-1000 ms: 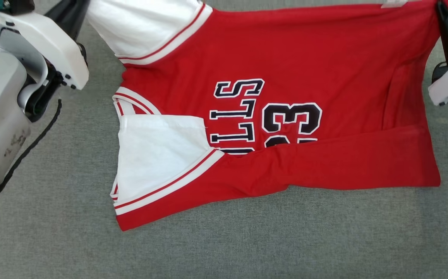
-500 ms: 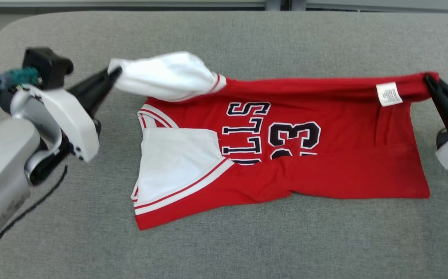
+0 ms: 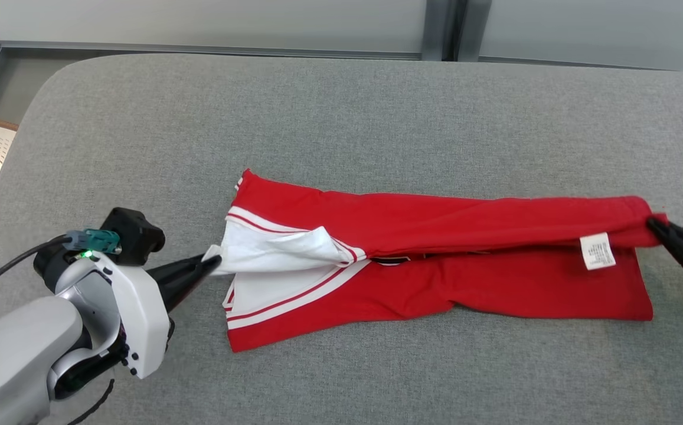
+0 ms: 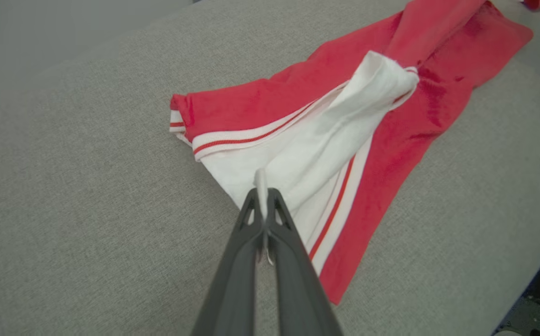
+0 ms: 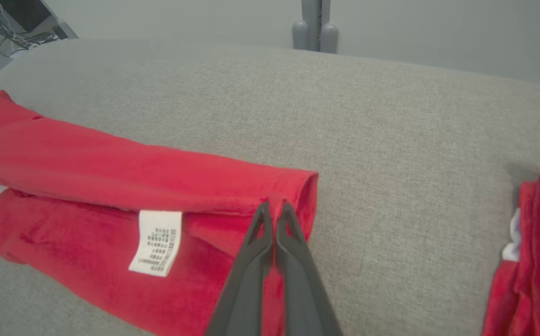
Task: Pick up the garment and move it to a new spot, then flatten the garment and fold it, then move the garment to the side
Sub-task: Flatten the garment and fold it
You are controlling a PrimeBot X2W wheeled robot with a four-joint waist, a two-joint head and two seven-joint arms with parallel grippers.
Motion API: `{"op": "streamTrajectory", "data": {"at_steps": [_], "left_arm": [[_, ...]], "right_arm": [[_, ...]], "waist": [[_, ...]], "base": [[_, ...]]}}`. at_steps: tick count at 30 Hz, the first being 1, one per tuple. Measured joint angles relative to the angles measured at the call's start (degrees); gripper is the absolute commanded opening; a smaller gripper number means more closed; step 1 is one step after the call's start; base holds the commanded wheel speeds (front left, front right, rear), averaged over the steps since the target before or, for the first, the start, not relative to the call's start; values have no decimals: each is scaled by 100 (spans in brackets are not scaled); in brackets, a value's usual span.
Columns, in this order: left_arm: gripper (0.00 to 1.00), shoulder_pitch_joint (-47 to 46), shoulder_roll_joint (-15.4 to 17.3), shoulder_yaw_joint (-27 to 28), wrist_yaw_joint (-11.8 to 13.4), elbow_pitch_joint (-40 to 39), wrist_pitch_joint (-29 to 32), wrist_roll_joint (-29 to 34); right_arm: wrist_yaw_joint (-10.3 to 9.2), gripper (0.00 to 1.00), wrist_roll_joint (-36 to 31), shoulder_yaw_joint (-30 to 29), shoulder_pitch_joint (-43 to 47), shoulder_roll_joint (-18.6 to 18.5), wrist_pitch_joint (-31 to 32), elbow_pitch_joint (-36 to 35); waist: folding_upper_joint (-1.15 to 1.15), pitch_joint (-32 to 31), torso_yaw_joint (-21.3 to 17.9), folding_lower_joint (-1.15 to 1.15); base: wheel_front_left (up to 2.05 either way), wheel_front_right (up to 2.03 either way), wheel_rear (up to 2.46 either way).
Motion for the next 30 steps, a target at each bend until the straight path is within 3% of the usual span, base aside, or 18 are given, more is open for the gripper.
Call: {"op": "streamTrajectory", "data": {"at_steps": [15, 16, 17, 18, 22, 26, 30], "left_arm": [[0, 588, -263, 1, 0, 24, 176, 59], [24, 632, -270, 3, 0, 71, 166, 60], [67, 679, -279, 2, 0, 110, 157, 67], [100, 736, -290, 1, 0, 148, 114, 93], [100, 875, -360, -2, 0, 352, 5, 79], [100, 877, -421, 100, 3, 533, -296, 22], [100, 857, -526, 541, 300, 776, -932, -92]], "right_arm": [[0, 0, 573, 477, 371, -201, 780, -274], [0, 0, 583, 492, 376, -203, 786, -265], [-1, 38, 609, 492, 376, -204, 797, -253], [0, 100, 627, 483, 381, -200, 780, -207], [-1, 100, 719, 516, 506, -193, 910, -13], [-7, 100, 592, 307, 448, -176, 570, 169], [-7, 100, 503, -53, 399, 26, -98, 296]], "waist": [[0, -164, -119, 0], [0, -181, -129, 0], [0, -196, -140, 0], [0, -210, -149, 0], [0, -299, -174, 0], [0, -371, -186, 0], [0, -460, -180, 0]], "base": [[0, 0, 0], [0, 0, 0], [0, 0, 0], [0, 0, 0], [0, 0, 0], [0, 0, 0], [0, 0, 0]]}}
